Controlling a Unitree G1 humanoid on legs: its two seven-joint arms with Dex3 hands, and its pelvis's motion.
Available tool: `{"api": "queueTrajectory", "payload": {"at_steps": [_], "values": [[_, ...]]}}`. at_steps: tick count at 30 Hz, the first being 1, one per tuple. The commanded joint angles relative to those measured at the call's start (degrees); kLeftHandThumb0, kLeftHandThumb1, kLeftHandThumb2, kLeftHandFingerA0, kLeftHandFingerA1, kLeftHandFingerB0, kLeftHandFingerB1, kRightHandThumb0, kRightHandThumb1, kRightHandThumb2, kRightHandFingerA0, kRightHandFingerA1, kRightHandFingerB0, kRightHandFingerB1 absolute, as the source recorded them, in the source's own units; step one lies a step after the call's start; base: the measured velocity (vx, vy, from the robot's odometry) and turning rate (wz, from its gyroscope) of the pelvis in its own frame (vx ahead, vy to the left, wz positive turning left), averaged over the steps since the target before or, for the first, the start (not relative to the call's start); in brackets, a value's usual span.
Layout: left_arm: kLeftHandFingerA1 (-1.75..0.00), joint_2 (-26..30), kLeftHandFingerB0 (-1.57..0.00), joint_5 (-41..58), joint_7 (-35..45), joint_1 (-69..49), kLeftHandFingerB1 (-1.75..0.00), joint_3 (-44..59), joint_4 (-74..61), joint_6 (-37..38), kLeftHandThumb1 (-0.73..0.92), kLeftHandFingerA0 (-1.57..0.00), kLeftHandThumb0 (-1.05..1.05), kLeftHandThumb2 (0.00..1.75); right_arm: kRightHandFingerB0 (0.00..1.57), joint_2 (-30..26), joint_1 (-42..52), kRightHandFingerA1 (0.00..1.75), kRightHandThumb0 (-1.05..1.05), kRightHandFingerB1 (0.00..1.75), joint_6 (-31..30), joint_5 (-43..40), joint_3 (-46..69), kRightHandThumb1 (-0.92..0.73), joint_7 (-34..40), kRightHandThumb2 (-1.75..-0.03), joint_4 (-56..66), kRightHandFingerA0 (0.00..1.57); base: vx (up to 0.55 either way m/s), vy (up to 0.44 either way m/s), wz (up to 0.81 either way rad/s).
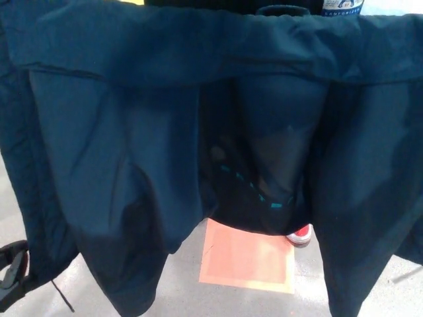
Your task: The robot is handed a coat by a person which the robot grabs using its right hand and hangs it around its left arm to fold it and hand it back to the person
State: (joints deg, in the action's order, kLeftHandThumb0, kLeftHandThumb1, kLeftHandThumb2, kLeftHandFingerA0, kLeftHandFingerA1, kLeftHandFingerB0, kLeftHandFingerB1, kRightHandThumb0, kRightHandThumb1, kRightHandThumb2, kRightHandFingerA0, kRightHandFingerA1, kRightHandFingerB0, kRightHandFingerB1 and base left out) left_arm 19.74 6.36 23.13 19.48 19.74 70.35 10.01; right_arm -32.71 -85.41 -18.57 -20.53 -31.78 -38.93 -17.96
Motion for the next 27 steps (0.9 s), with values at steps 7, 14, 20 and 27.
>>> {"api": "queueTrajectory", "payload": {"at_steps": [7, 14, 20, 27], "values": [[-0.36, 1.94, -0.22, 0.46, 4.00, -2.59, -0.31, -1.21, -1.12, 1.61, 0.85, -0.33, -0.68, 0.66, 0.00, 6.29, -7.27, 0.02, -0.93, 0.00, 1.39, 18.78, -19.42, -0.55, -23.03, -0.95, -12.89, 0.00, 0.00, 0.000, 0.00], [-0.36, 1.96, -0.22, 0.52, 4.95, -3.31, -0.31, -1.30, -1.22, 3.20, 0.86, -0.32, -0.69, 0.66, 0.00, 6.88, -6.35, 0.03, -0.93, 0.00, 3.94, 22.89, -22.81, -0.53, -25.24, -0.94, -15.50, 0.00, 0.00, 0.000, 0.00], [-0.37, 1.90, -0.23, 0.86, 4.77, -2.83, -0.32, -1.15, -1.15, 2.47, 0.88, -0.34, -0.68, 0.66, 0.00, 6.92, -5.30, 0.03, -0.93, 0.00, 6.44, 26.87, -23.15, -0.53, -26.17, -0.94, -16.90, 0.00, 0.00, 0.000, 0.00], [-0.37, 1.96, -0.23, 0.86, 4.79, -2.36, -0.31, -1.38, -1.36, 2.27, 0.86, -0.34, -0.68, 0.66, 0.00, 8.26, -3.85, 0.03, -0.91, 0.00, 8.04, 30.97, -21.47, -0.54, -27.99, -0.92, -20.48, 0.00, 0.00, 0.000, 0.00]]}}
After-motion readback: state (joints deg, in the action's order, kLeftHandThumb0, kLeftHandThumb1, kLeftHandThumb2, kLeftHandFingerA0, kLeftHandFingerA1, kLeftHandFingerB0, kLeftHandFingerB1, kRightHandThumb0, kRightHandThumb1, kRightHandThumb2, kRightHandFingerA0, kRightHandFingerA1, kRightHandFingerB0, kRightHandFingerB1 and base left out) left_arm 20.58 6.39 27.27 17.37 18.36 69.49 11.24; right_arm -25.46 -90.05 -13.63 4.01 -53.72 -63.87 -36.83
